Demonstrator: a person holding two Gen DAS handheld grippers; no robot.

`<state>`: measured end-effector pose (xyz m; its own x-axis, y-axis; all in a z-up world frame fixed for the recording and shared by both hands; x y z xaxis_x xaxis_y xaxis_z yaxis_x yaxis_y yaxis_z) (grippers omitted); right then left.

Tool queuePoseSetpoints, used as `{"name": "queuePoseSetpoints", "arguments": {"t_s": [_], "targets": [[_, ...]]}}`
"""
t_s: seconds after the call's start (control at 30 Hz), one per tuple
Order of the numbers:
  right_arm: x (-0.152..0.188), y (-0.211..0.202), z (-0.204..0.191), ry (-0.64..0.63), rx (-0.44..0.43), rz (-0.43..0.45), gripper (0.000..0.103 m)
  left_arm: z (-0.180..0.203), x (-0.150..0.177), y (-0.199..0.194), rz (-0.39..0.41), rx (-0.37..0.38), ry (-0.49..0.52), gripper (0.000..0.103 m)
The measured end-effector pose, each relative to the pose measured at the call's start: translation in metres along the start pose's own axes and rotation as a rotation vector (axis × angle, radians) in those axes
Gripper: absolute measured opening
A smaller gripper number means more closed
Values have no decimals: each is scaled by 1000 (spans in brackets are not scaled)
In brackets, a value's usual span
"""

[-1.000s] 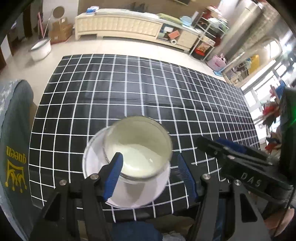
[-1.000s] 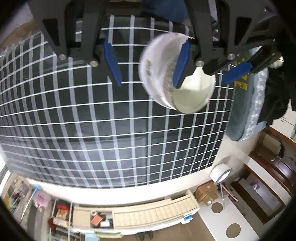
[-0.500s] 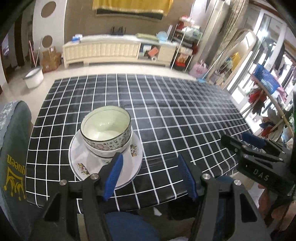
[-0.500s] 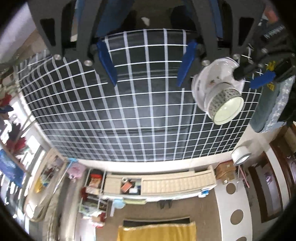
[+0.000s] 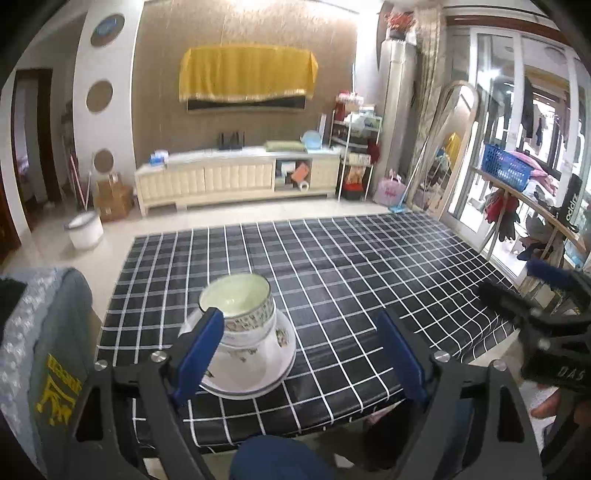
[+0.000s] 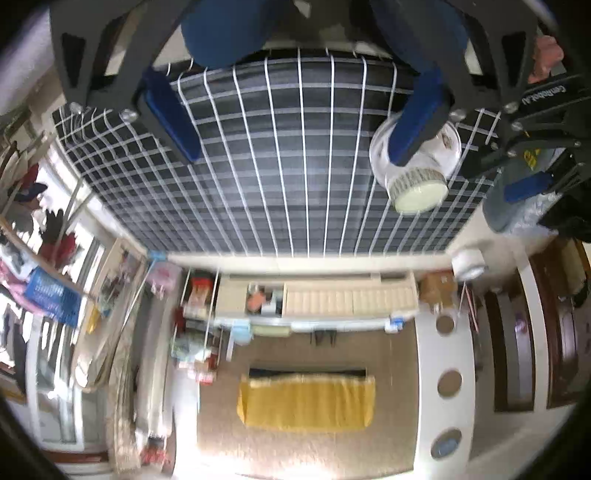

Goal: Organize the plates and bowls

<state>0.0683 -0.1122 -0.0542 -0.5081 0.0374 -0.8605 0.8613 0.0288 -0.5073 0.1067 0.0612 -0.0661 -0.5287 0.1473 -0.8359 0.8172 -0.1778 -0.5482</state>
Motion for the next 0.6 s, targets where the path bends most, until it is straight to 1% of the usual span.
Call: {"name": "queuePoseSetpoints", "arguments": {"t_s": [0.03,0.07,0.13,0.23,0.33,0.47,0.5,0.6], "targets": [[-3,-7,-1,-2,12,35,103,3,-1,-4,4,6,11,89],[-6,-16,-2,-7,25,76,103,5,-1,-8,8,14,23,96],[-10,-28,-5,-27,52,127,103,5,-3,-13,15,12,23,103],[-8,-37,-6,-42,69,139,103,5,-3,-21,52,14,28,103],[-6,-39,-4,-21,54,132,103,9,-1,-27,53,16,27,103],[6,-40,-5,-31,37,107,103,11,0,-32,58,11,30,103],[7,-41,-5,-20,19,107,103,13,1,-33,57,12,31,103],[10,-45,-3,1,13,118,103,12,3,-33,58,1,25,103]]}}
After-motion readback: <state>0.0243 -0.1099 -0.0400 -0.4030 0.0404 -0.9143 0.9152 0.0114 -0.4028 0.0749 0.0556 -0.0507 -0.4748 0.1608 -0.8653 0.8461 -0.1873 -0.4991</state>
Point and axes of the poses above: each gripper's, at about its wrist camera, not at the fingertips, and y roughly the way its jaws point, z to its right, x to its underside, the point moved 7 cm from there along y, roughly the way its jaws point, and after that the axes turned 7 degrees about y, right-handed, at the moved point
